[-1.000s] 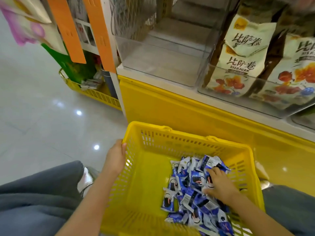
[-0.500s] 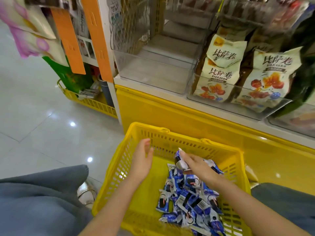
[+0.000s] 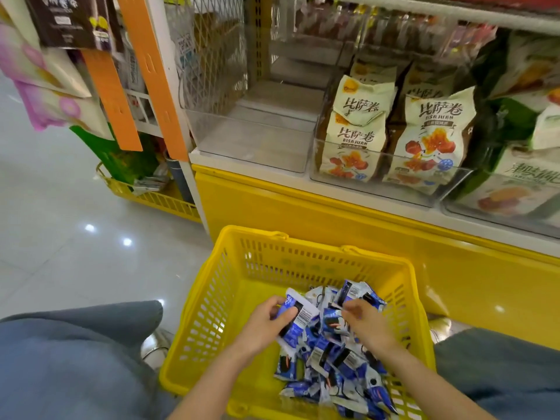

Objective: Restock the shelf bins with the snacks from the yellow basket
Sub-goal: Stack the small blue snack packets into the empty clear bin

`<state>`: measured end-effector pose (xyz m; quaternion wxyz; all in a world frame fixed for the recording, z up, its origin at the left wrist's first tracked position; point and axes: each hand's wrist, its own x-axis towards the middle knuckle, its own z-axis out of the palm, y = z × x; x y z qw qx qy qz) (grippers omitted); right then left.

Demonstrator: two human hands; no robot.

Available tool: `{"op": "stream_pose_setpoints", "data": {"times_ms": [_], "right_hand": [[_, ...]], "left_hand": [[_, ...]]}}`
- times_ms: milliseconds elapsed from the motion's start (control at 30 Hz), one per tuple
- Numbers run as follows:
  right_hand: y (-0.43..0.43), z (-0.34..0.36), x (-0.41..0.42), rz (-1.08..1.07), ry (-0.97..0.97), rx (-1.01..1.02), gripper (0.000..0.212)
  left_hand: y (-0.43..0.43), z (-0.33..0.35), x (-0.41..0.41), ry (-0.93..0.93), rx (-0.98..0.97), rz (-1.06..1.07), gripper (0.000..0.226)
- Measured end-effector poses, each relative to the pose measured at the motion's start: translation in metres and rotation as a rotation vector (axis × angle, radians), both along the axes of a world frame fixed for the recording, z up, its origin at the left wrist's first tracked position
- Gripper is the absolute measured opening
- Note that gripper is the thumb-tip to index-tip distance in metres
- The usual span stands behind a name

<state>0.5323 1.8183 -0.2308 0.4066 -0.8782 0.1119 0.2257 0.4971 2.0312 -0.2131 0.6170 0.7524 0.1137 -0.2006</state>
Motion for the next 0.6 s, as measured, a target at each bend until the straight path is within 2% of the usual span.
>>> {"op": "stream_pose_setpoints", "data": {"times_ms": [33,100,200,300,400,467,500,600], "right_hand": [[-0.012,-0.009,0.000,0.074,-0.031,-0.129,0.035],[-0.032,-0.025,-0.004,0.213,0.043,-0.273,0.056],[-0.048,-0.045,-0.011,0.316,0.153,-0.300,0.067],[-0.052,-0.055,-0.014,0.379,0.057,-0.400,0.064],[-0.048,-0.055,-0.015,0.578,-0.029,-0.584,0.052],[-0.041,-0.057,-0.018,0.667,-0.038,-0.615,0.043],[-0.038,-0.058,-0.019,0.671,-0.041,-0.607,0.038],[-0.027,-0.052,-0.022,0.580,-0.029,-0.535,0.026]], "left_hand": [[0.002,-0.004,0.000,0.008,0.021,0.063,0.027],[0.005,-0.007,0.001,0.023,-0.004,0.174,0.033],[0.005,-0.012,0.002,0.049,-0.073,0.258,0.034],[0.001,-0.019,0.001,0.100,-0.101,0.269,0.024],[-0.003,-0.023,-0.003,0.155,-0.131,0.252,0.017],[-0.006,-0.027,-0.005,0.187,-0.184,0.254,0.012],[-0.007,-0.029,-0.006,0.223,-0.208,0.274,0.015],[-0.008,-0.039,-0.007,0.359,-0.165,0.330,0.045]]}}
